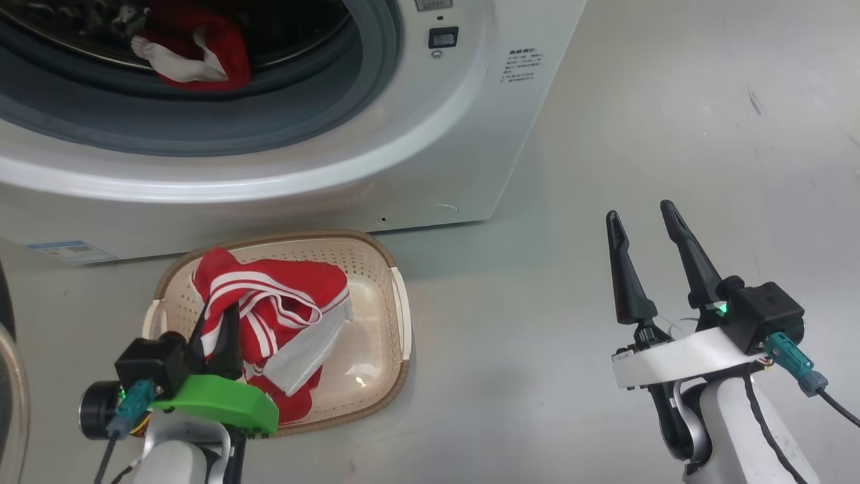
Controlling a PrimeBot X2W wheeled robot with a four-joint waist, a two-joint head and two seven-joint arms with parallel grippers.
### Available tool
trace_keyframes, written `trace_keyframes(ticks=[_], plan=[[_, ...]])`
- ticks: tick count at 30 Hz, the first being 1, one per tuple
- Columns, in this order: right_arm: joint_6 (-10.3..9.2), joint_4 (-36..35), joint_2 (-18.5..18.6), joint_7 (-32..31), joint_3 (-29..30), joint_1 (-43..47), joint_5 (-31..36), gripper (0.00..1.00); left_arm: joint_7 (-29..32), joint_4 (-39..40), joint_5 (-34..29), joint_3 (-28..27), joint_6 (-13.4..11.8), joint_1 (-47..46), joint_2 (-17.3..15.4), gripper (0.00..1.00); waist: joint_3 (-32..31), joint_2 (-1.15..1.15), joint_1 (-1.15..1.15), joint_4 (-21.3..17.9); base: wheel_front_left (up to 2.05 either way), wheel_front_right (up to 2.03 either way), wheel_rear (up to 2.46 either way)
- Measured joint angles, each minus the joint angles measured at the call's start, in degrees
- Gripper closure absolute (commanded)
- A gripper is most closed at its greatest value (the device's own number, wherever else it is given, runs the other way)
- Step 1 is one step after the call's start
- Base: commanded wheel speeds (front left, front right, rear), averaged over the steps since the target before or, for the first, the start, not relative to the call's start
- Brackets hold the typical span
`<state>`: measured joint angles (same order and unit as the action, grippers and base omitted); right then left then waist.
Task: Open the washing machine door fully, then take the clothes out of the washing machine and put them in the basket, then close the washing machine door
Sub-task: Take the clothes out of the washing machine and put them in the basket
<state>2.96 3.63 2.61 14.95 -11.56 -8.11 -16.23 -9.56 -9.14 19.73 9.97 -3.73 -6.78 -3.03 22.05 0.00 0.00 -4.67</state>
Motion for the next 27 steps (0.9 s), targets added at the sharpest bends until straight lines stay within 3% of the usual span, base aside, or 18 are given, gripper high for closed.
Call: trace_keyframes(ticks=[27], plan=[[-0.01, -1.7, 0.0, 0.0, -3.0, -9.4, -2.3, 0.0, 9.8, -27.6, 6.4, -4.4, 2.4, -20.3, -1.5, 1.0, 16.7, 0.0, 0.0, -5.6, 0.0, 0.0, 0.0]])
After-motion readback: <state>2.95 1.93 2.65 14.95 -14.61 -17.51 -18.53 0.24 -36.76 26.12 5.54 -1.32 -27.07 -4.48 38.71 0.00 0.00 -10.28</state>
